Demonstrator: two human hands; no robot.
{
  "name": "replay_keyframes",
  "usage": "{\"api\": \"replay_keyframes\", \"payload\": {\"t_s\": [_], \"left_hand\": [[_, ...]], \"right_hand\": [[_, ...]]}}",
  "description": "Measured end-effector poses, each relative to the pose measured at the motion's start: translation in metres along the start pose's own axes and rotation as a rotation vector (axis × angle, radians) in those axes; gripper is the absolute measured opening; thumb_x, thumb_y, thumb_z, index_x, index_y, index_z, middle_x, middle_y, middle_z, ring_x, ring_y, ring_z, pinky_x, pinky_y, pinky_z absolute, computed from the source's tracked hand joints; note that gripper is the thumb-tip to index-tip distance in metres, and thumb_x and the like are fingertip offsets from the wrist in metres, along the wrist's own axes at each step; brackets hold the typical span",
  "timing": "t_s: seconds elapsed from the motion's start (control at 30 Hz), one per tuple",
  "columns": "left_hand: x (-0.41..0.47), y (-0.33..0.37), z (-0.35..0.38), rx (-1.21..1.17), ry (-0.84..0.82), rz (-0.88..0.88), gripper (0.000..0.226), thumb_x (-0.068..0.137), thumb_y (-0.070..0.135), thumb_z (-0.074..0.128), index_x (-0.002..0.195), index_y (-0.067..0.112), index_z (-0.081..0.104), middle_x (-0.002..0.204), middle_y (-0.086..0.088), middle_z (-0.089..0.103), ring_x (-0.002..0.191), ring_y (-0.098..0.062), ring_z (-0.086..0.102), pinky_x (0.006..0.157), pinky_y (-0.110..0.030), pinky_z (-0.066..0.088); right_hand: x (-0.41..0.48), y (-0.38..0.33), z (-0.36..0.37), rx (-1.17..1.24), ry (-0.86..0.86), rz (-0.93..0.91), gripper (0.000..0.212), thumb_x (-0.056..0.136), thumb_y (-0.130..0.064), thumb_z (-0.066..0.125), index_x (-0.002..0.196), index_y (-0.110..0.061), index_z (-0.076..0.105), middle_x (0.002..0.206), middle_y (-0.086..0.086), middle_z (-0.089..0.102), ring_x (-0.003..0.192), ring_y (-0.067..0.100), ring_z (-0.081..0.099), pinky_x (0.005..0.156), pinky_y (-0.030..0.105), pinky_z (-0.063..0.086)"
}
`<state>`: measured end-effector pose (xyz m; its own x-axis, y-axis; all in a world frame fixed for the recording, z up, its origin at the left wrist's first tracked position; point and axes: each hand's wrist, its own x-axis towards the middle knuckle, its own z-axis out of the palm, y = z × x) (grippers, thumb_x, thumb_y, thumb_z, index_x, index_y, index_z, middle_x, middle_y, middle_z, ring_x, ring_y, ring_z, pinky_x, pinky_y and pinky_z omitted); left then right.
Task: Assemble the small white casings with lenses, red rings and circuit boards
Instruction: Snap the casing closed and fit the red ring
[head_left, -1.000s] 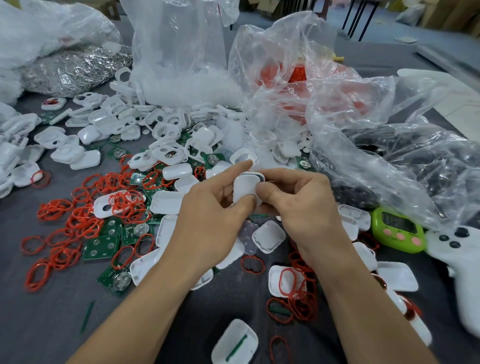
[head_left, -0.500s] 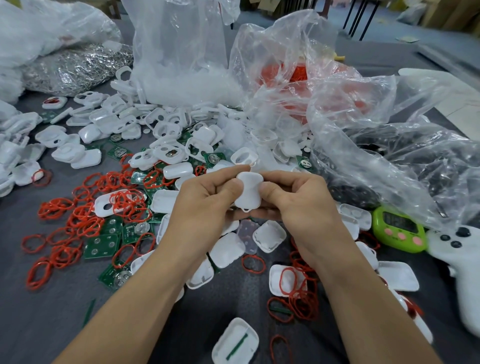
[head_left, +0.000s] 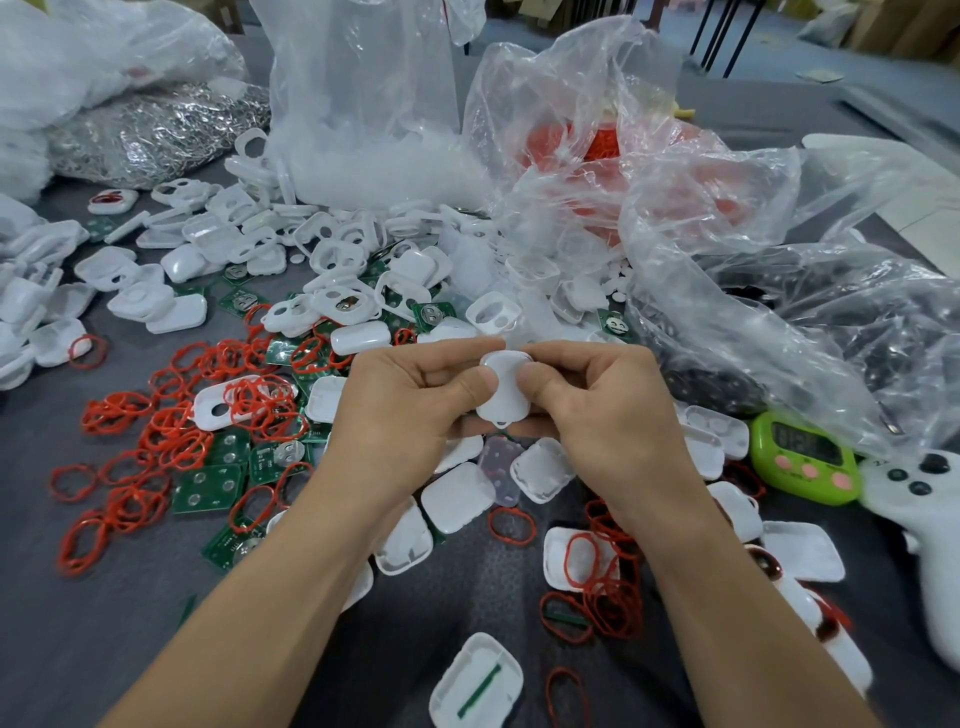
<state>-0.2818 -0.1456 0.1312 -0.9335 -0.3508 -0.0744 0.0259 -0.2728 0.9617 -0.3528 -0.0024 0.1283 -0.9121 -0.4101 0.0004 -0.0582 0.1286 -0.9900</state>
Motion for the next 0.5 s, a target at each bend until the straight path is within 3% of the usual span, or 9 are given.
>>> {"api": "replay_keyframes", "payload": {"t_s": [0.17, 0.27, 0.33, 0.5], "left_hand": [[0.0, -0.001, 0.0, -0.044, 0.009, -0.019, 0.021, 0.091, -0.008, 0.065, 0.097, 0.008, 0.077, 0.082, -0.009, 0.08, 0.068, -0.016, 0.077, 0.058, -0.022, 0.06], [0.002, -0.004, -0.001, -0.042, 0.052, -0.059, 0.018, 0.092, -0.002, 0.068, 0.1, 0.009, 0.08, 0.089, -0.014, 0.08, 0.075, -0.02, 0.077, 0.062, -0.026, 0.061], [0.004, -0.005, -0.003, -0.051, 0.081, -0.091, 0.017, 0.092, -0.001, 0.069, 0.104, 0.007, 0.079, 0.092, -0.016, 0.079, 0.077, -0.022, 0.077, 0.062, -0.025, 0.06], [0.007, -0.004, -0.004, -0.059, 0.048, -0.165, 0.017, 0.097, 0.01, 0.065, 0.104, 0.007, 0.08, 0.103, -0.019, 0.077, 0.085, -0.028, 0.072, 0.066, -0.028, 0.061]], "right_hand": [[-0.003, -0.003, 0.004, -0.158, 0.079, -0.044, 0.021, 0.094, -0.019, 0.071, 0.112, -0.027, 0.079, 0.095, -0.013, 0.079, 0.081, 0.008, 0.077, 0.076, 0.033, 0.064], [-0.009, -0.007, 0.006, -0.419, 0.083, -0.213, 0.04, 0.085, -0.028, 0.078, 0.123, -0.038, 0.073, 0.105, -0.023, 0.075, 0.089, -0.009, 0.07, 0.08, 0.014, 0.057], [-0.011, -0.01, 0.005, -0.491, 0.014, -0.229, 0.054, 0.075, -0.019, 0.081, 0.124, -0.041, 0.071, 0.107, -0.021, 0.075, 0.092, -0.008, 0.07, 0.083, 0.015, 0.057], [-0.008, -0.01, -0.001, -0.363, -0.022, -0.205, 0.057, 0.07, -0.008, 0.081, 0.119, -0.036, 0.075, 0.101, -0.022, 0.077, 0.088, -0.008, 0.072, 0.076, 0.017, 0.06]]}}
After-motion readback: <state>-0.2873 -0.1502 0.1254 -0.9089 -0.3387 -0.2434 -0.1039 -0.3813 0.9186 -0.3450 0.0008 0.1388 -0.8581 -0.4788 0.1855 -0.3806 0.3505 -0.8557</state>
